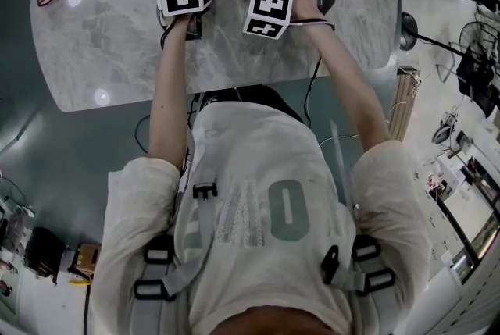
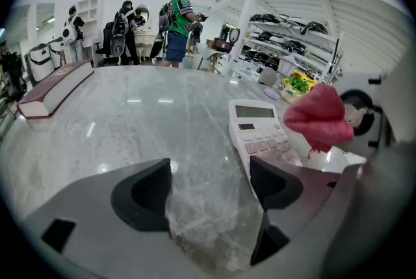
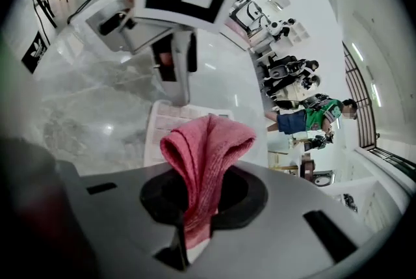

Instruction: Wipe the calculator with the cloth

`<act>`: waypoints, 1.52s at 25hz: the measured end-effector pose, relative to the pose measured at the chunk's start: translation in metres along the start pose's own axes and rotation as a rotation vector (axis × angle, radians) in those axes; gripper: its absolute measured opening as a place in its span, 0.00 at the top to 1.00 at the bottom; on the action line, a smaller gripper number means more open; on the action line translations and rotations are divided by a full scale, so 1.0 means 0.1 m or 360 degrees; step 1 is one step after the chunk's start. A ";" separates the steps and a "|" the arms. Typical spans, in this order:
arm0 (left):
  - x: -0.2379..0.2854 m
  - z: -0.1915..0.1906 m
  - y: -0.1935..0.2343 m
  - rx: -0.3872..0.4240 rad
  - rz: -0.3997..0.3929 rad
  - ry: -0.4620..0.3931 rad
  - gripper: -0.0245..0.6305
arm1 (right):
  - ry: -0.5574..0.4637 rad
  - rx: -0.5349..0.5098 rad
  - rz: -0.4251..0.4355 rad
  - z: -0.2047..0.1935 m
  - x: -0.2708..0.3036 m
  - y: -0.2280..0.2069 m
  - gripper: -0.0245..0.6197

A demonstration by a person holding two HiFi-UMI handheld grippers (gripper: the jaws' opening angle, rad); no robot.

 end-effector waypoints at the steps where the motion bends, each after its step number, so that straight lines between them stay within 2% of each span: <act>1: 0.00 0.00 0.00 0.0000 0.0000 0.0000 0.39 | -0.0004 -0.0001 -0.0028 0.02 0.01 -0.12 0.88; 6: -0.02 -0.02 -0.04 -0.0005 -0.0001 0.0004 0.39 | -0.0031 -0.0054 -0.0107 0.19 0.07 -0.54 0.88; 10: -0.02 0.00 -0.05 -0.0002 -0.0011 -0.0007 0.39 | -0.0028 -0.0097 -0.0099 0.36 0.22 -0.64 0.88; 19: 0.03 0.02 0.00 0.0009 -0.0039 -0.0021 0.39 | 0.0020 -0.0188 -0.0048 0.53 0.50 -0.49 0.88; 27: 0.03 0.01 0.01 0.0003 -0.0046 -0.0024 0.39 | 0.0033 -0.0149 -0.0034 0.55 0.55 -0.46 0.88; 31: 0.02 0.00 0.02 -0.0005 -0.0051 -0.0045 0.39 | 0.0031 -0.0139 0.0033 0.53 0.54 -0.28 0.88; 32: 0.01 -0.01 0.06 -0.0017 -0.0040 -0.0060 0.41 | 0.0033 -0.0140 0.0038 0.52 0.53 -0.24 0.88; 33: -0.01 -0.02 0.11 -0.0046 -0.0023 -0.0080 0.50 | 0.0034 -0.0139 0.0045 0.52 0.52 -0.20 0.88; 34: -0.03 -0.04 0.19 -0.0099 -0.0007 -0.0100 0.56 | 0.0032 -0.0135 0.0056 0.53 0.51 -0.17 0.88; 36: -0.11 -0.06 0.32 -0.0232 0.0014 -0.0126 0.56 | 0.0024 -0.0132 0.0076 0.54 0.48 -0.10 0.88; 38: -0.18 -0.08 0.42 -0.0286 0.0036 -0.0135 0.56 | 0.0020 -0.0133 0.0082 0.53 0.44 -0.02 0.88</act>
Point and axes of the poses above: the fingertips, and each gripper's own axes: x forward along the fingers, y to its left, z out of its top, the point moved 4 cm from there along -x, backward along the fingers, and after that the axes turned 7 degrees about y, right-handed, at the moved point
